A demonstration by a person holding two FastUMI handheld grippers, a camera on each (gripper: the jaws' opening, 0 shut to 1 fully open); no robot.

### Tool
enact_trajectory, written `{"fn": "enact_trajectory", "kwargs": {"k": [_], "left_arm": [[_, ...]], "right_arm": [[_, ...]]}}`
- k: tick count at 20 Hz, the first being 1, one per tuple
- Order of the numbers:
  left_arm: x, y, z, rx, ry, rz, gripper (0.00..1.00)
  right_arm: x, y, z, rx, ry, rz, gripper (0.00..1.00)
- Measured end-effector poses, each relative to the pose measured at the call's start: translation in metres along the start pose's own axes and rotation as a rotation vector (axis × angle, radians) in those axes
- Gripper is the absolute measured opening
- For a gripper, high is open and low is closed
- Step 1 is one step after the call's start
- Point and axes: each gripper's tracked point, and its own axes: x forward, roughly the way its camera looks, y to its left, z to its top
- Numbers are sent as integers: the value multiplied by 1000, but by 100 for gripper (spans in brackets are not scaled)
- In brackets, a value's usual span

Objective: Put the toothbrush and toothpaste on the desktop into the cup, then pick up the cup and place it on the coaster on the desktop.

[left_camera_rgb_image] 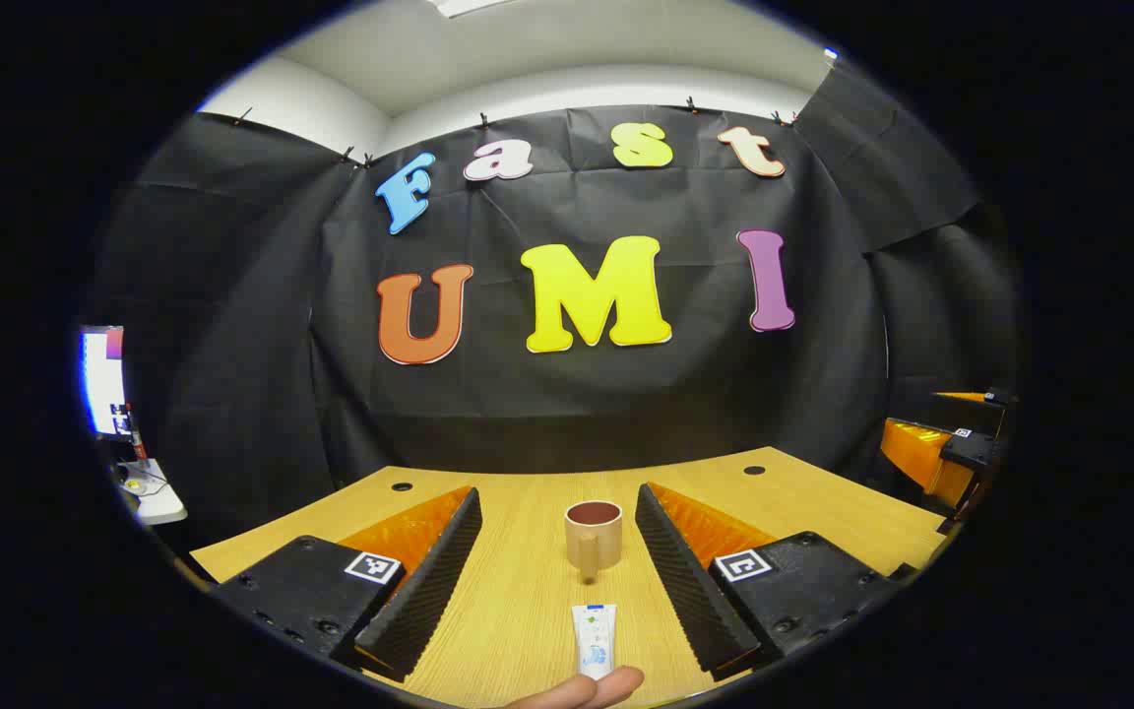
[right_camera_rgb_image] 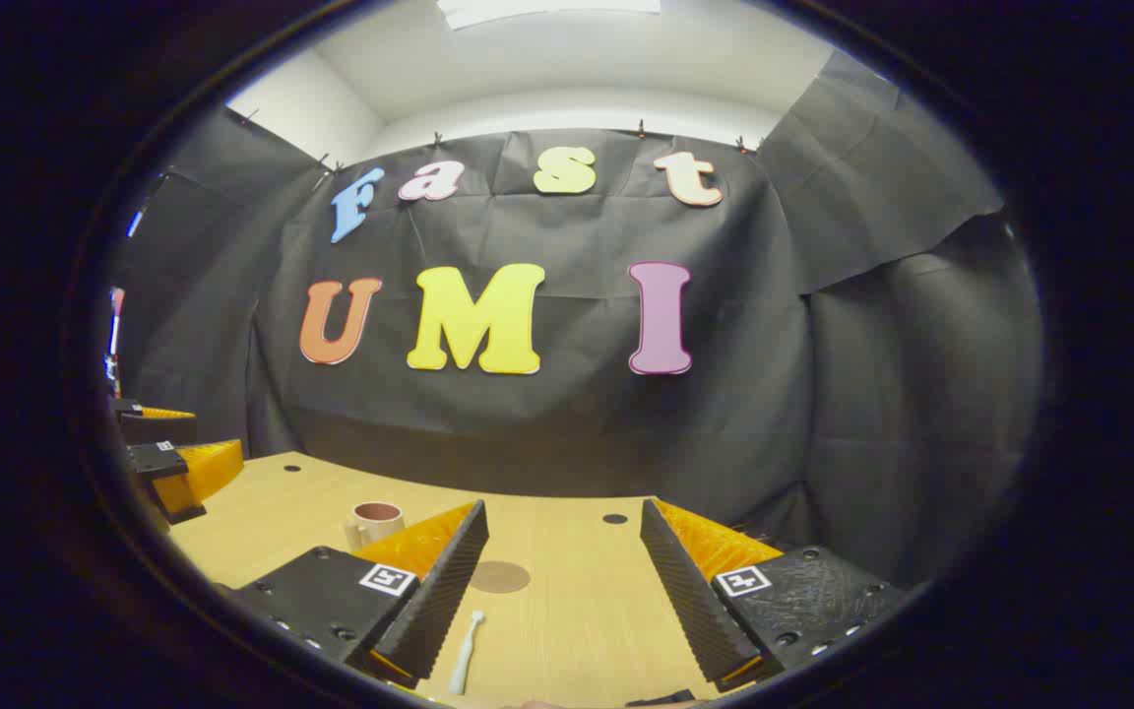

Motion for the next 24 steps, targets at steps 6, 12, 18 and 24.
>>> {"fn": "enact_trajectory", "kwargs": {"k": [6,12,18,24], "left_arm": [[3,2,-11,-10,31,6,100],[10,4,-23,-23,71,16,100],[16,0,-38,-36,120,10,100],[27,-12,-60,-16,175,-27,100]], "right_arm": [[1,11,-4,-15,6,37,95],[6,16,-14,-26,30,56,95],[11,18,-21,-41,46,55,94],[16,20,-30,-52,66,55,94]]}}
